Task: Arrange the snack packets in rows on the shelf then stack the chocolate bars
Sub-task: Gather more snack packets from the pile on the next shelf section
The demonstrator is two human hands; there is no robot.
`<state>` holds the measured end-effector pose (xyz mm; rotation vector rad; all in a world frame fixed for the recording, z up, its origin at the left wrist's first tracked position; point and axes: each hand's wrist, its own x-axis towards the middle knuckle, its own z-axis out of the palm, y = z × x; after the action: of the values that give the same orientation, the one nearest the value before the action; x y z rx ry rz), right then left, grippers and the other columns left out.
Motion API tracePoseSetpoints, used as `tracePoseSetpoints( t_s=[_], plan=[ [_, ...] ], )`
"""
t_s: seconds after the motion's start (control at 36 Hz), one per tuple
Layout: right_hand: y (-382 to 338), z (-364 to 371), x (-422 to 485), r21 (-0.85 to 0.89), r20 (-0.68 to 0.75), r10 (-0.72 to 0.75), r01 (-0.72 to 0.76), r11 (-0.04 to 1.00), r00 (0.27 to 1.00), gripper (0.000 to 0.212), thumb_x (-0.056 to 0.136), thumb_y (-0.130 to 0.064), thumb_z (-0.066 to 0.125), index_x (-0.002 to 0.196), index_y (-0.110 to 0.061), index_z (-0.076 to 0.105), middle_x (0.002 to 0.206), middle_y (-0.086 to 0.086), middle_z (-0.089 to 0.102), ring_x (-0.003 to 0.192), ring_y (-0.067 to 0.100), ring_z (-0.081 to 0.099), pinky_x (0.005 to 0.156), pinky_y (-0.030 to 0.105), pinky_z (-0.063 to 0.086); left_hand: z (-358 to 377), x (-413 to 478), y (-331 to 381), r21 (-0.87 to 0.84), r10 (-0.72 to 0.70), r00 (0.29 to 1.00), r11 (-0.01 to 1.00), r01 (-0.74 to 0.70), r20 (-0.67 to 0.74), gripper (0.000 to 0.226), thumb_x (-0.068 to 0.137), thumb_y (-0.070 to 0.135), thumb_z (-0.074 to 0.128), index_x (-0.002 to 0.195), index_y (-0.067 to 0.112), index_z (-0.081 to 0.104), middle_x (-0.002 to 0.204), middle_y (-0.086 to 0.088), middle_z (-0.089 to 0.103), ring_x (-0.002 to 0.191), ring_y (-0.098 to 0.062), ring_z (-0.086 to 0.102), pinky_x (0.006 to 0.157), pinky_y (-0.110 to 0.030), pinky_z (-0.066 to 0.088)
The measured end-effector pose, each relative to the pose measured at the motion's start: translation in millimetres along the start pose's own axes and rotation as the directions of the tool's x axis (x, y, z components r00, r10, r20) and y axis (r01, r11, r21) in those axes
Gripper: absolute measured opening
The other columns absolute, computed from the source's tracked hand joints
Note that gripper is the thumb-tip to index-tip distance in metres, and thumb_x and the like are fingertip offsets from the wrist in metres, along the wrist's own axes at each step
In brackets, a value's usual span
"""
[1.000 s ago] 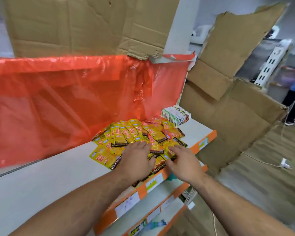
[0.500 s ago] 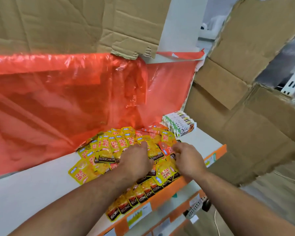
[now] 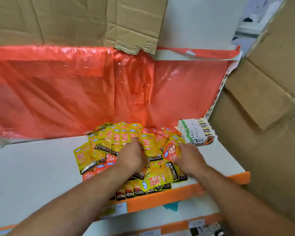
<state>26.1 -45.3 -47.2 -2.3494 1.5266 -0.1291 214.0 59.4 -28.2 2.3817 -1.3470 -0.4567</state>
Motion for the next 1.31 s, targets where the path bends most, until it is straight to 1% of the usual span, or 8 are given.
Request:
tracePoseSetpoints(
  t_s=[0.22,0.33,0.47,0.58,0.81,1.03,1.22,1.31],
  plan=[
    [-1,-10,9,0.211,-0.081,-0.022,0.039,0.977,0.996,0.041,0.089,-0.028,0.072,0.124,-0.011,0.058,0.122,0.01,0.058,0.109,0.029,0.057,0.083,0.031,0.044,-5,-6,-5,-0.247,-0.258,0.957,0.944,0.22,-0.133,0.035,0.087,0.018,0.063,0.12,0.009,0.058,0.111,-0.015,0.068,0.103,-0.035,0.065,0.084,-0.036,0.052],
    [-11,-17,13,0.424,-0.113,-0.049,0.092,0.901,0.992,0.031,0.095,-0.024,0.065,0.12,-0.008,0.058,0.107,0.005,0.058,0.094,0.024,0.054,0.075,0.028,0.034,-12,-11,-10,-0.33,-0.355,0.92,0.899,0.287,-0.164,0.017,0.082,0.013,0.063,0.099,0.009,0.066,0.094,-0.013,0.072,0.089,-0.032,0.068,0.077,-0.036,0.056],
    [-29,-17,16,0.633,-0.094,-0.045,0.094,0.768,0.995,0.02,0.091,-0.027,0.069,0.099,-0.01,0.062,0.1,0.011,0.066,0.095,0.034,0.062,0.078,0.038,0.046,-18,-21,-19,-0.405,-0.4,0.899,0.863,0.303,-0.18,0.012,0.082,0.013,0.065,0.07,0.014,0.061,0.073,-0.008,0.07,0.072,-0.029,0.068,0.065,-0.034,0.056],
    [-42,-11,16,0.662,-0.075,-0.078,0.108,0.742,0.994,0.016,0.088,-0.032,0.072,0.088,-0.02,0.061,0.096,0.006,0.068,0.093,0.031,0.065,0.084,0.047,0.051,-22,-29,-26,-0.47,-0.431,0.878,0.831,0.297,-0.207,0.022,0.089,0.021,0.062,0.069,0.015,0.057,0.065,-0.004,0.066,0.063,-0.027,0.064,0.057,-0.031,0.046],
    [-75,-13,4,0.682,-0.188,-0.114,0.213,0.699,0.976,0.013,0.092,-0.023,0.069,0.089,-0.017,0.057,0.08,-0.008,0.06,0.078,0.022,0.058,0.066,0.032,0.039,-29,-41,-45,-0.704,-0.497,0.849,0.668,0.242,-0.18,0.016,0.094,0.02,0.052,0.083,0.012,0.061,0.069,-0.013,0.067,0.055,-0.029,0.062,0.048,-0.036,0.048],
    [-112,11,-2,0.713,-0.108,-0.156,0.186,0.676,0.982,0.031,0.083,-0.037,0.071,0.092,-0.009,0.061,0.097,0.022,0.068,0.089,0.043,0.065,0.074,0.051,0.054,-48,-67,-64,-0.867,-0.516,0.856,0.439,0.235,-0.03,0.016,0.082,-0.006,0.058,0.089,0.008,0.061,0.064,-0.01,0.057,0.04,-0.02,0.051,0.048,-0.028,0.046],
    [-171,20,-33,0.743,-0.041,-0.209,0.17,0.647,0.977,0.013,0.091,-0.019,0.072,0.098,-0.013,0.063,0.113,0.024,0.065,0.108,0.04,0.062,0.089,0.051,0.051,-67,-94,-114,-0.885,-0.497,0.868,0.404,0.233,0.002,0.017,0.08,-0.007,0.069,0.076,0.009,0.063,0.068,-0.007,0.063,0.054,-0.018,0.058,0.056,-0.027,0.05],
    [-197,38,-42,0.743,0.012,-0.232,0.147,0.653,0.973,0.042,0.084,-0.029,0.075,0.119,-0.01,0.063,0.117,0.01,0.067,0.11,0.031,0.064,0.09,0.05,0.054,-78,-108,-145,-0.896,-0.505,0.863,0.389,0.216,-0.012,0.024,0.081,-0.005,0.071,0.07,0.012,0.058,0.067,-0.007,0.063,0.06,-0.022,0.059,0.062,-0.031,0.051]
  ],
)
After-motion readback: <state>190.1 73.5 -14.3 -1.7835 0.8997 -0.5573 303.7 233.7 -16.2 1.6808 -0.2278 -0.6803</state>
